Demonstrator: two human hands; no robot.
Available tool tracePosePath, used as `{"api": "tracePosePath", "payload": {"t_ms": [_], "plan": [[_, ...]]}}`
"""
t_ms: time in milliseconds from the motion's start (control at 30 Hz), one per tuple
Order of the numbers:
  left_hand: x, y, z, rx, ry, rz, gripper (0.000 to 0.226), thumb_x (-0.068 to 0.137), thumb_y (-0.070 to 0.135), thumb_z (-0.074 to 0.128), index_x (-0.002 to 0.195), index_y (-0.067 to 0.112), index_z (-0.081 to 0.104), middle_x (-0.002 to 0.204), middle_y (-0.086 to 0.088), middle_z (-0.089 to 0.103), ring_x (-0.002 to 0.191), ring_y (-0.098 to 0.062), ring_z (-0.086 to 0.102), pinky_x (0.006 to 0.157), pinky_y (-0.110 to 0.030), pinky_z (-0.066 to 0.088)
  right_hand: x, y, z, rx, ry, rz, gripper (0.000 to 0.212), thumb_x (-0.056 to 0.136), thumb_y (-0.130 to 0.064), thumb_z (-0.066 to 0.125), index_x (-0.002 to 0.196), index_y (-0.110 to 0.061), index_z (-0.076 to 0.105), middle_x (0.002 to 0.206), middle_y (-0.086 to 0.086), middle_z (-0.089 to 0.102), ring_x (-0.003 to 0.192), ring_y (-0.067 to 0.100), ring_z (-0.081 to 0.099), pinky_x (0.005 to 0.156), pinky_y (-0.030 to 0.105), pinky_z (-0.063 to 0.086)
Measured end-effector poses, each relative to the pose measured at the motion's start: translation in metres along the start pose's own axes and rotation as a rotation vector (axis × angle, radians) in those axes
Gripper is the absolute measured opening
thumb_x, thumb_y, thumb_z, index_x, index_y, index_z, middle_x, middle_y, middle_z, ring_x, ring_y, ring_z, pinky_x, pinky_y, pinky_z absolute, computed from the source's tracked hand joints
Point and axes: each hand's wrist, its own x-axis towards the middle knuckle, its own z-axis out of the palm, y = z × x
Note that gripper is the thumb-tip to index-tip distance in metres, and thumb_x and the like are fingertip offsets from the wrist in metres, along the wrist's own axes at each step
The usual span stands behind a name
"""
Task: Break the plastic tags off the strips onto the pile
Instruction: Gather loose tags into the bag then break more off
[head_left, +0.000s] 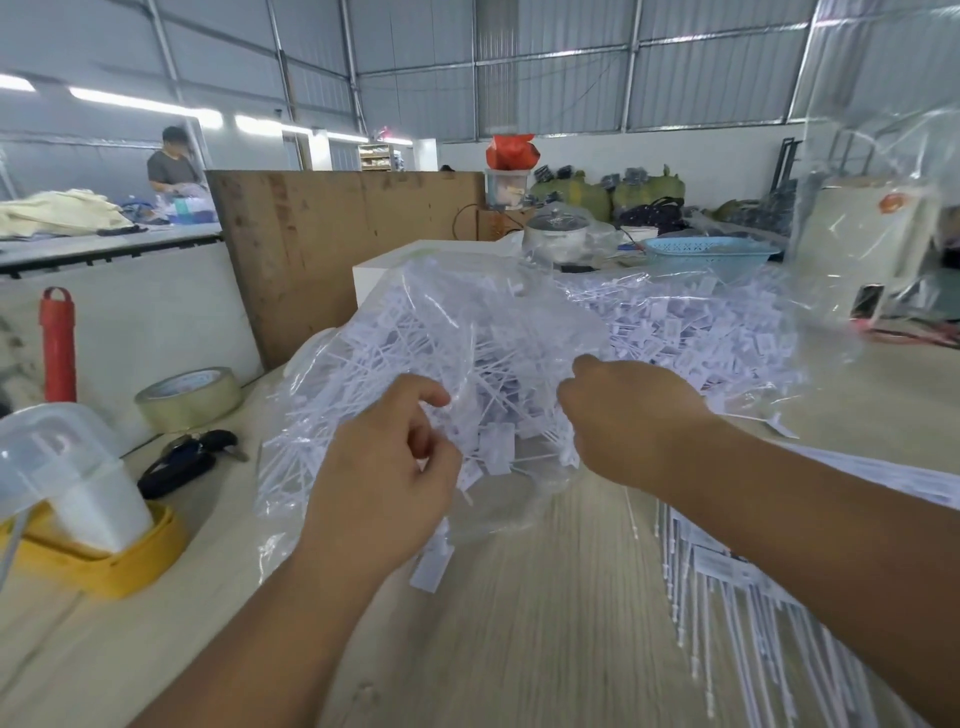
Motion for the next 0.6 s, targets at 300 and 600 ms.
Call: {"api": "tracePosePath", "payload": {"t_ms": [300, 600], "plan": [[0.004, -0.007, 0.000, -0.047, -0.077, 0.058, 0.032, 0.077, 0.012, 0.058, 0.094, 0.038, 0.052, 0.065, 0.007, 0.053, 0.057, -0.009, 0.051, 0.056, -0.015, 0.040, 0.022, -0.068, 0.013, 0.225, 0.136, -0.286, 0.012, 0.087, -0.013, 0.052, 0.094, -0.012, 0.062, 0.080, 0.002, 0.037, 0.064, 0.023, 0.040, 0.050, 0.027, 0.029], [0.000, -0.001, 0.005, 0.011, -0.135, 0.077, 0.054, 0.076, 0.028, 0.076, 0.110, 0.041, 0.037, 0.074, 0.016, 0.043, 0.069, -0.005, 0.048, 0.057, -0.026, 0.040, 0.003, -0.010, 0.026, 0.492, 0.282, -0.161, 0.014, 0.085, -0.011, 0.047, 0.091, -0.015, 0.060, 0.091, 0.002, 0.056, 0.075, 0.028, 0.059, 0.064, 0.041, 0.050]]}}
